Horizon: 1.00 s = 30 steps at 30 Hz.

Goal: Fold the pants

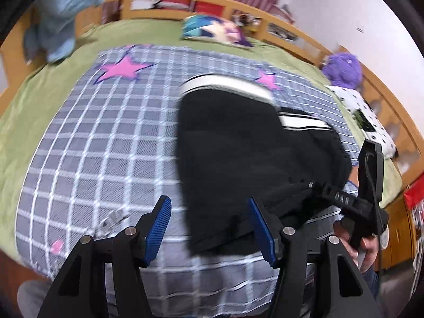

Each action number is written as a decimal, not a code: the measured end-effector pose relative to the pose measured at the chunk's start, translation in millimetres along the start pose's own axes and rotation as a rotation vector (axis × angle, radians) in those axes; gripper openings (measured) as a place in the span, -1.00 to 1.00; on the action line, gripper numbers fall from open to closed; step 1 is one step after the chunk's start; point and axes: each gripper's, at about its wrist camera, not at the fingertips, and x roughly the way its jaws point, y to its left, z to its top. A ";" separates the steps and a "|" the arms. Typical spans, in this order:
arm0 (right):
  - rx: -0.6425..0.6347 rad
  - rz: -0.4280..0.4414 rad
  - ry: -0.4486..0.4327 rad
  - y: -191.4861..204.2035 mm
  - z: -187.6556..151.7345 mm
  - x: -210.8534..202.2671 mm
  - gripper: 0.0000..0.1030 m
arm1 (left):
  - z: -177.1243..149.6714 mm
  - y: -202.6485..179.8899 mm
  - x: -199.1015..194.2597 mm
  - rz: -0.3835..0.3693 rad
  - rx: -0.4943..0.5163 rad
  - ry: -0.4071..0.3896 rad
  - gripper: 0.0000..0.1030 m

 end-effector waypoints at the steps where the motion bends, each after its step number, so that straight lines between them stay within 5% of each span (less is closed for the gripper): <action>1: 0.004 0.002 -0.009 3.0 0.7 4.6 -0.50 | -3.6 10.7 0.8 0.005 -0.022 0.006 0.13; 3: -0.016 0.024 -0.007 13.7 5.8 4.7 -0.71 | -7.0 23.9 1.8 -0.004 -0.051 0.013 0.13; 9: -0.141 -0.003 -0.196 38.0 39.8 -58.6 -0.74 | -6.3 31.9 10.0 -0.060 -0.082 0.035 0.13; 15: -0.154 -0.181 -0.297 -1.7 72.3 -116.8 -0.74 | -3.0 0.1 16.8 -0.104 -0.008 0.042 0.13; 22: -0.104 -0.426 -0.330 -81.3 68.4 -150.7 -0.74 | 3.8 -47.0 29.6 -0.135 0.113 0.058 0.13; 25: -0.058 -0.380 -0.297 -109.6 60.2 -147.6 -0.72 | 10.0 -65.7 38.8 -0.146 0.139 0.063 0.13; 30: -0.160 -0.478 -0.272 -97.9 59.7 -145.0 -0.59 | 20.4 -96.8 40.1 -0.162 0.182 0.043 0.13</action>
